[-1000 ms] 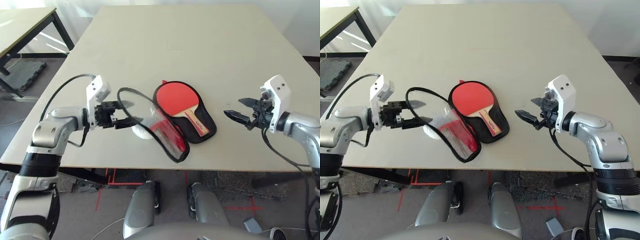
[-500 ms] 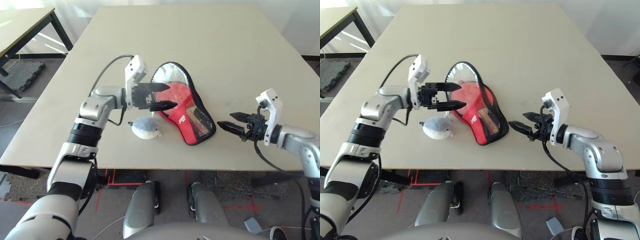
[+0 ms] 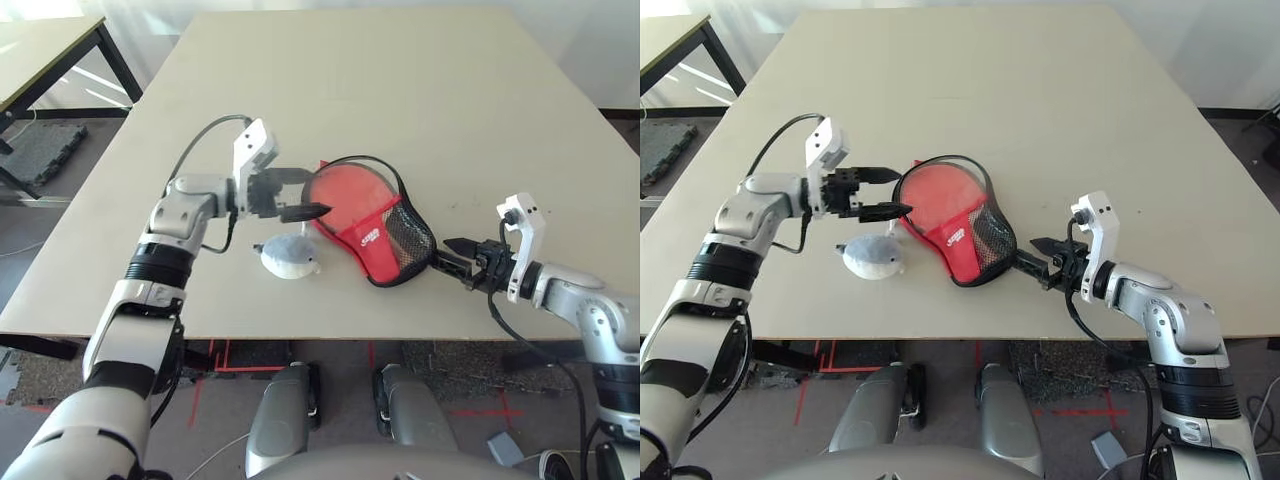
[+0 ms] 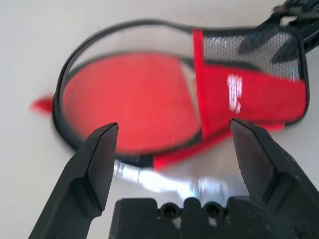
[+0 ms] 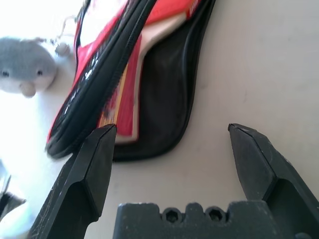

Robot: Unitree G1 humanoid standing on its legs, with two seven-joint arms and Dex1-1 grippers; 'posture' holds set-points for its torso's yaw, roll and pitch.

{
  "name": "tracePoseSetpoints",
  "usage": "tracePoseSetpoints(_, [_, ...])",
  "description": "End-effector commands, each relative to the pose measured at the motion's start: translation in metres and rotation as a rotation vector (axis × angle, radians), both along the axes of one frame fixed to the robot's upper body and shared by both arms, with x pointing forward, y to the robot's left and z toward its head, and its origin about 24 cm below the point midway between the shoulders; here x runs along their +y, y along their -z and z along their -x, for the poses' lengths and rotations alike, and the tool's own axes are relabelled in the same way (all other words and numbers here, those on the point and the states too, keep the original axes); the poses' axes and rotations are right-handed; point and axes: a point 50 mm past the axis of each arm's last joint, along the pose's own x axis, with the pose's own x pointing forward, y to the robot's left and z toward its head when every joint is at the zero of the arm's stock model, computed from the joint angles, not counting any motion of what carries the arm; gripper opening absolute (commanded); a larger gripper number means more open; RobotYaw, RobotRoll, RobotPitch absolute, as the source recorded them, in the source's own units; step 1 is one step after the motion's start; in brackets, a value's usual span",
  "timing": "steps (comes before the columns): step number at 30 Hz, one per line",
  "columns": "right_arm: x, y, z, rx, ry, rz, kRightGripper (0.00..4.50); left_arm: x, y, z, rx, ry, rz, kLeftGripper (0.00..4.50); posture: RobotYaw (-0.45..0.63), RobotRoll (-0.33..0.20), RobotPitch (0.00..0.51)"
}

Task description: Store the ping-pong paddle in its case and zip it.

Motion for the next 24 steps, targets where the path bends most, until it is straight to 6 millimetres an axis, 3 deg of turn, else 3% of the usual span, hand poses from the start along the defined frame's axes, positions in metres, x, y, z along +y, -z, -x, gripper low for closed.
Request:
tracePoseSetpoints(1, [-0.026, -0.014, 0.007, -0.019, 0.021, 0.011, 4.46, 0.009, -0.002, 0.008, 0.006, -0.021, 0.006, 4.5, 0.09, 0.0, 0.129])
tracePoseSetpoints(9, [-0.038, -0.021, 0.015, 0.007, -0.015, -0.013, 4.46, 0.018, -0.002, 0.015, 0.016, -0.062, 0.003, 4.5, 0.08, 0.0, 0.128])
tracePoseSetpoints(24, [0.008, 0.021, -0.003, 0.078, -0.076, -0.084, 4.46, 0.022, -0.005, 0.021, 0.009, -0.095, 0.004, 4.5, 0.14, 0.0, 0.11])
